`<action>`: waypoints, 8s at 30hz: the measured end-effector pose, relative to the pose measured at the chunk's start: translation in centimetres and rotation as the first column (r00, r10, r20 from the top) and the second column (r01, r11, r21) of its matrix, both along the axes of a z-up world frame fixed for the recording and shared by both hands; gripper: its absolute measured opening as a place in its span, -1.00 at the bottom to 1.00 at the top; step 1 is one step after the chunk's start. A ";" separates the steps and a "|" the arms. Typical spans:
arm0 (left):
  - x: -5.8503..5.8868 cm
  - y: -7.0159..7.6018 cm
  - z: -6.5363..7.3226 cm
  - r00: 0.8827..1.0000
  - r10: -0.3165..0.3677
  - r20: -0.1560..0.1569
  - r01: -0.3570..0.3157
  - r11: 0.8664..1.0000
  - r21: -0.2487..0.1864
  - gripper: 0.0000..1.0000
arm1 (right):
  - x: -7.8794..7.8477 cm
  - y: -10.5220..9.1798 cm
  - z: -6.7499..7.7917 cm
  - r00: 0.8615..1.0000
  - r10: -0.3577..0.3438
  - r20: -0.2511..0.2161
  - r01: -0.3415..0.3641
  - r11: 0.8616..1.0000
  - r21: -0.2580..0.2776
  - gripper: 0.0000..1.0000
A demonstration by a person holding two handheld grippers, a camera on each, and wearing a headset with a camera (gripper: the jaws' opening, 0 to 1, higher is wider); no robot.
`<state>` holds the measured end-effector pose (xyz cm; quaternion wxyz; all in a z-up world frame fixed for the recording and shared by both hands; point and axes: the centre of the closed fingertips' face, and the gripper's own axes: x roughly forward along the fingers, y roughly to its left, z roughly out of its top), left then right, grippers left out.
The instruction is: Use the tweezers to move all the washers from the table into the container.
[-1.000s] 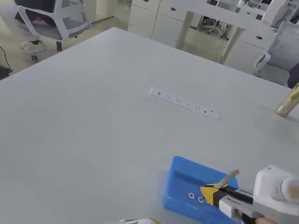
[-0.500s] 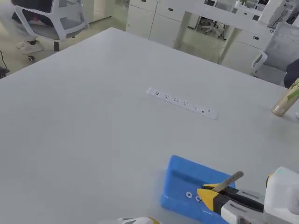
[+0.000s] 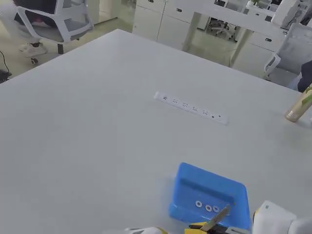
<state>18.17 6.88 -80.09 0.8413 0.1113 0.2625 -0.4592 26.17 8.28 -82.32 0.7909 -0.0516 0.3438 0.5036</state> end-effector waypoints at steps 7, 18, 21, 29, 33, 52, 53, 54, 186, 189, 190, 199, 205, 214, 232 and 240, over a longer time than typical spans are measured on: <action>0.0 0.0 -0.1 1.000 -0.002 -0.003 0.002 1.000 0.001 0.42 | -0.4 0.0 -1.1 1.000 0.002 -0.013 -0.003 1.000 -0.028 -0.89; 0.0 0.0 -0.1 1.000 -0.002 -0.003 0.002 1.000 0.002 0.42 | -0.5 0.0 -2.2 0.997 0.069 0.030 -0.066 0.994 -0.088 -0.89; -0.1 0.0 -0.1 1.000 -0.004 -0.004 0.004 1.000 0.002 0.42 | -0.8 0.1 -2.4 0.988 0.128 0.083 -0.117 0.985 -0.127 -0.89; 0.3 0.1 0.7 1.000 0.021 0.010 -0.021 0.999 -0.039 0.39 | -2.8 0.7 -2.4 0.958 0.243 0.150 -0.218 0.962 -0.165 -0.91; 0.3 -0.1 2.0 0.998 0.017 0.054 -0.013 0.997 -0.077 0.24 | -4.4 0.8 -2.3 0.935 0.318 0.158 -0.290 0.941 -0.177 -0.95; -0.8 -0.2 4.3 0.980 -0.198 -0.034 0.188 0.962 -0.200 -0.28 | -9.0 1.4 -2.5 0.818 0.551 0.169 -0.520 0.832 -0.194 -0.90; -0.7 -0.1 4.5 0.978 -0.205 -0.038 0.194 0.960 -0.202 -0.38 | -9.1 1.4 -2.5 0.815 0.555 0.169 -0.524 0.829 -0.193 -0.90; -0.8 0.1 4.7 0.974 -0.221 -0.043 0.208 0.957 -0.201 -0.47 | -9.2 1.4 -2.5 0.812 0.560 0.166 -0.531 0.826 -0.190 -0.90; 0.8 0.6 2.2 0.991 0.058 0.124 -0.047 0.995 -0.090 0.96 | 0.2 -2.6 8.9 0.984 -0.007 0.176 -0.012 0.994 0.106 -0.95; 1.0 1.0 2.3 0.986 0.074 0.146 -0.063 0.995 -0.083 0.97 | 1.9 -2.8 9.5 0.982 -0.063 0.179 0.041 0.991 0.125 -0.95; 1.1 1.0 2.4 0.986 0.086 0.146 -0.073 0.993 -0.098 0.97 | 2.5 -2.8 9.7 0.982 -0.082 0.173 0.059 0.989 0.134 -0.95; 1.8 2.0 2.8 0.977 0.168 0.130 -0.149 0.978 -0.144 0.97 | 6.7 -3.0 8.8 0.973 -0.214 0.086 0.198 0.967 0.162 -0.95; 1.9 2.1 2.8 0.976 0.174 0.130 -0.154 0.977 -0.149 0.97 | 8.3 -2.1 6.9 0.973 -0.227 0.039 0.219 0.964 0.151 -0.95; 2.0 2.4 2.8 0.971 0.190 0.143 -0.171 0.976 -0.136 0.97 | 9.9 -1.2 3.6 0.976 -0.217 0.010 0.214 0.970 0.113 -0.94; 2.2 2.8 2.5 0.968 0.215 0.130 -0.199 0.972 -0.126 0.91 | 10.0 -0.5 1.5 0.988 -0.136 0.069 0.135 0.990 0.028 -0.94; 2.2 2.9 2.4 0.969 0.213 0.128 -0.198 0.973 -0.119 0.90 | 9.4 -0.4 1.5 0.989 -0.116 0.090 0.115 0.993 0.014 -0.93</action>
